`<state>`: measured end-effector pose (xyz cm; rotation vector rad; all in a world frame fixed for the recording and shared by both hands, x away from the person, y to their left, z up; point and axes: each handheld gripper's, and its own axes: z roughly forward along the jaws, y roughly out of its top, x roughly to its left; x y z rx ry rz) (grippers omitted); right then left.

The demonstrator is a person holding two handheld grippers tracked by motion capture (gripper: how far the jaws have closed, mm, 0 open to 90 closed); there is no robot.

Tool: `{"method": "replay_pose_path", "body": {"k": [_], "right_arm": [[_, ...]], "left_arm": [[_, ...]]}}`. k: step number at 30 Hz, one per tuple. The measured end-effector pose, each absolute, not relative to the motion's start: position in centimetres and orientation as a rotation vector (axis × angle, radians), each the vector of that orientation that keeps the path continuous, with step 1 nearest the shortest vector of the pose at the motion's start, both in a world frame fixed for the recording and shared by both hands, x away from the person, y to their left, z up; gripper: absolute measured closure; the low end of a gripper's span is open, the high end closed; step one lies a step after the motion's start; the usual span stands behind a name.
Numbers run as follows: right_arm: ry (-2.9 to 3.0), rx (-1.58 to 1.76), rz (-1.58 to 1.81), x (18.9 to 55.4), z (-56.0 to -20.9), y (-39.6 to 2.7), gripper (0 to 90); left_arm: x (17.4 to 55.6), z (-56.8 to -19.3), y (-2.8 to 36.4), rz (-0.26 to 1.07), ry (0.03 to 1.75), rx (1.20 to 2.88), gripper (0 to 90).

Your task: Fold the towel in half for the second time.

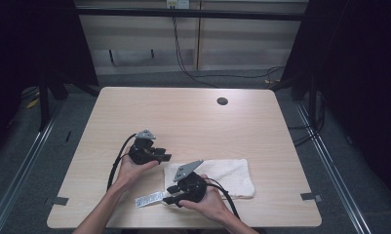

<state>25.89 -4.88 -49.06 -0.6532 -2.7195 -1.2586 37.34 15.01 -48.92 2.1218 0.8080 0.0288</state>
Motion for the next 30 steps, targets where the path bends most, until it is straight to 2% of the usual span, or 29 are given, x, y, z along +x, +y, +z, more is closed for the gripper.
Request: {"method": "replay_pose_path", "body": {"k": [4,7,11,12,14,15,18,20,23,30], "right_arm": [[-2.767,-0.617,-1.221,25.7,-49.6,-4.6,55.9],[-2.777,-0.588,-1.223,25.2,-49.9,-4.3,49.4],[-2.814,-0.569,-1.271,24.6,-50.2,-4.3,50.5],[-2.856,-0.549,-1.280,24.3,-50.2,-4.3,55.2],[-2.878,-0.537,-1.286,24.2,-50.2,-4.3,56.8],[-2.882,-0.542,-1.290,24.3,-50.3,-4.4,64.1],[-2.875,-0.562,-1.305,24.5,-50.3,-4.6,69.2],[-2.858,-0.599,-1.298,24.8,-50.3,-4.7,76.7],[-2.850,-0.624,-1.292,25.1,-50.3,-4.8,80.7],[-2.799,-0.679,-1.277,25.4,-50.3,-4.9,82.5]], "left_arm": [[37.1,-48.9,15.1,0.034,0.806,2.132,57.8],[37.0,-49.0,15.2,0.035,0.809,2.140,56.3],[37.0,-49.1,15.4,0.039,0.818,2.147,54.3],[37.0,-49.1,15.6,0.040,0.821,2.152,53.4],[36.9,-49.1,15.8,0.042,0.826,2.152,52.4],[36.9,-49.0,16.3,0.049,0.836,2.144,52.1],[36.8,-49.0,16.7,0.051,0.843,2.137,51.9],[36.9,-49.1,16.9,0.038,0.845,2.142,51.8],[36.8,-49.4,16.6,0.020,0.815,2.172,51.9],[36.5,-49.8,15.5,-0.017,0.764,2.219,53.7]]}}
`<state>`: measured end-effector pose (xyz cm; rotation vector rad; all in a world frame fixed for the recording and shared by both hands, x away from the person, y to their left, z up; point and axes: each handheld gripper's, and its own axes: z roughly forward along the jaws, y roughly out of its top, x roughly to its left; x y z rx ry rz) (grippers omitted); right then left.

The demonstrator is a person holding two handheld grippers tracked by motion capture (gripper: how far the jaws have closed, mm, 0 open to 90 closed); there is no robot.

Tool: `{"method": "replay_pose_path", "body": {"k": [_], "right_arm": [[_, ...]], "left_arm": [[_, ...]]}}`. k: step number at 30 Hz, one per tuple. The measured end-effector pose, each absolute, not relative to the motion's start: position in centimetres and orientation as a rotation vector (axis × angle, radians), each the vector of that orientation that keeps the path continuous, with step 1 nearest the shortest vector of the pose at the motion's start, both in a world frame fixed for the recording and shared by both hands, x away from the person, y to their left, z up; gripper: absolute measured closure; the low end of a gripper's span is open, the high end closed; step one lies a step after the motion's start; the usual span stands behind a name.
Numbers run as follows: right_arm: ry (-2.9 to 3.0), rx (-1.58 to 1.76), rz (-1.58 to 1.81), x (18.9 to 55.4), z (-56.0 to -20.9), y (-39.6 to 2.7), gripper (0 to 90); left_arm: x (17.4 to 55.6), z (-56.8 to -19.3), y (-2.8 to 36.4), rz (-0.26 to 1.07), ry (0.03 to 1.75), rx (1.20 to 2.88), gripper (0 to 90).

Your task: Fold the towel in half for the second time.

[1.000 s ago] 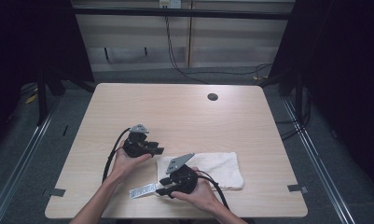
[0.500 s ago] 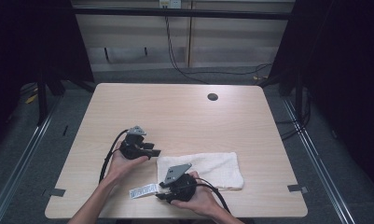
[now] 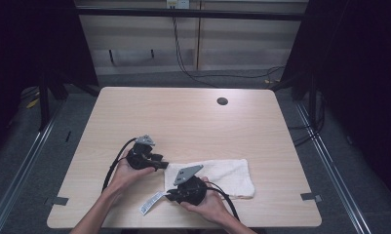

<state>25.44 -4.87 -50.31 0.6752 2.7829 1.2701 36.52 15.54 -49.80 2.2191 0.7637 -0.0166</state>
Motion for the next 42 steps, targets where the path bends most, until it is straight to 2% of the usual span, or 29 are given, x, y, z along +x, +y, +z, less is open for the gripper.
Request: {"method": "replay_pose_path", "body": {"k": [7,12,13,14,17,42], "right_arm": [[2.781,0.687,1.260,25.4,-50.2,-4.8,82.9],[2.784,0.695,1.245,25.5,-50.1,-4.7,83.0],[2.778,0.693,1.241,25.4,-50.1,-4.6,83.1],[2.777,0.699,1.228,25.3,-50.1,-4.6,83.2],[2.783,0.733,1.226,25.3,-50.0,-4.6,83.3],[2.718,0.781,1.343,25.6,-48.1,-5.9,84.3]], "left_arm": [[35.9,-49.7,14.9,-0.015,0.695,2.255,60.8],[35.3,-49.8,14.4,-0.021,0.663,2.263,73.3],[35.3,-49.8,14.4,-0.015,0.659,2.266,73.3],[35.3,-49.9,14.4,-0.036,0.652,2.266,79.3],[35.5,-50.1,14.5,-0.072,0.663,2.244,84.4],[36.2,-48.8,15.5,-0.145,0.730,2.116,85.8]]}}
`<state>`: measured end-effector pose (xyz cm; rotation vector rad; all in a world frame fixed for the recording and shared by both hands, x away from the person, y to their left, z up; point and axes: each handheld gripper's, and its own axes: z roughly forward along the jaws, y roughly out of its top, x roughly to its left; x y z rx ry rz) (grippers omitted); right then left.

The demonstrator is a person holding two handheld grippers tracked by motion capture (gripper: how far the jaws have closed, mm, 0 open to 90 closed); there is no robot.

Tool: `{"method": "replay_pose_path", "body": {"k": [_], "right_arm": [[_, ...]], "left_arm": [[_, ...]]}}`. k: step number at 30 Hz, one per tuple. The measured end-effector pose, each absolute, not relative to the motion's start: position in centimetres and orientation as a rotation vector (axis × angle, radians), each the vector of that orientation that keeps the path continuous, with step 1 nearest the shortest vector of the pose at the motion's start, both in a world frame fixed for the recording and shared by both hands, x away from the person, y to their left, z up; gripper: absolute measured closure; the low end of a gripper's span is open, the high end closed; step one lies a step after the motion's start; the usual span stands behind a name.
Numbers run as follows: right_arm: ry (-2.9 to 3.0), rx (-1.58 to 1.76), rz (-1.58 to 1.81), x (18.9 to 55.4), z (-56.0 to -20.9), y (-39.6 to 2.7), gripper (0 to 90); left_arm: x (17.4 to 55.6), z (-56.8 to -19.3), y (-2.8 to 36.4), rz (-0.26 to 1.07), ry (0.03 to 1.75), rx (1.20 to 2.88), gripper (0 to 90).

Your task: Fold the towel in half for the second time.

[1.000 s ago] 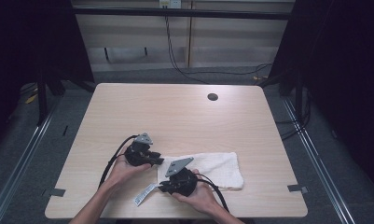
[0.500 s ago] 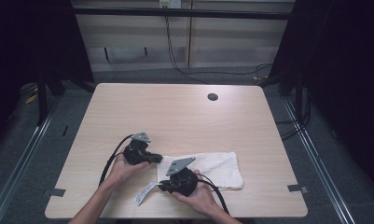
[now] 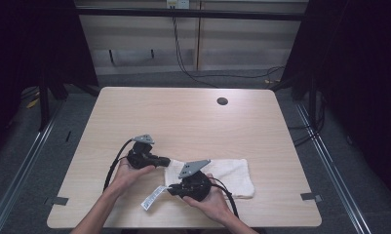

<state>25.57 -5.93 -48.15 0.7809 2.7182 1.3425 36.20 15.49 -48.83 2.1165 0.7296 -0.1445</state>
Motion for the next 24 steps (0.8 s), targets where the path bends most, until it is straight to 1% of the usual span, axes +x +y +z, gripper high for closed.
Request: {"method": "replay_pose_path", "body": {"k": [11,17,24], "right_arm": [[2.709,0.794,1.371,25.6,-47.8,-6.1,84.3],[2.687,0.794,1.395,25.5,-47.1,-6.3,84.3],[2.660,0.811,1.420,25.5,-46.4,-6.6,84.4]], "left_arm": [[36.2,-48.2,15.6,-0.162,0.738,2.071,85.9],[36.3,-47.6,15.6,-0.149,0.742,2.062,85.8],[36.4,-47.3,14.9,-0.145,0.757,2.049,85.9]]}}
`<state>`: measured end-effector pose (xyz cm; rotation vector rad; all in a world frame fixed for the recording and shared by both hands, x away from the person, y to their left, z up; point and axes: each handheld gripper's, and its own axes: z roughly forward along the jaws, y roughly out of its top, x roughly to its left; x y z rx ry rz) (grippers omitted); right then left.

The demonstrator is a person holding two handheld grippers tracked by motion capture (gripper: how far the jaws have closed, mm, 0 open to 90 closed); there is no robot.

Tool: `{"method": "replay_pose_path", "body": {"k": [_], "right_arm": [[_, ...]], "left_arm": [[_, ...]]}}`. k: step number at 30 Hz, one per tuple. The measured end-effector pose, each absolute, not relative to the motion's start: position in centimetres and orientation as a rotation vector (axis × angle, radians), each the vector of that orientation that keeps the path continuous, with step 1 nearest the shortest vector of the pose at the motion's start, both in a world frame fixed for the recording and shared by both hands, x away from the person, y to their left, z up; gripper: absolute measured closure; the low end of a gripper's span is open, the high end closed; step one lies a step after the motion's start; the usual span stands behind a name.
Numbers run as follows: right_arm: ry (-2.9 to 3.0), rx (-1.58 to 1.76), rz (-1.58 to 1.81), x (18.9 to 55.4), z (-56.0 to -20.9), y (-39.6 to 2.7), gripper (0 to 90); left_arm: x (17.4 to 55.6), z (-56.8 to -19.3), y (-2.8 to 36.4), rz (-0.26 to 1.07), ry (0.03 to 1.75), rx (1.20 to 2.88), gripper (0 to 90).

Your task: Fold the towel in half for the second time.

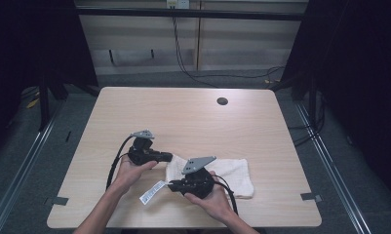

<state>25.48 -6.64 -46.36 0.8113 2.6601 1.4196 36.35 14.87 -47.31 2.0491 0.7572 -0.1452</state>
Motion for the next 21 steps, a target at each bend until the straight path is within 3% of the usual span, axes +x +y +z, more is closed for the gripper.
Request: {"method": "replay_pose_path", "body": {"k": [21], "right_arm": [[2.592,0.827,1.498,25.0,-44.8,-7.0,84.4]], "left_arm": [[35.7,-45.8,15.5,-0.100,0.801,2.044,86.0]]}}
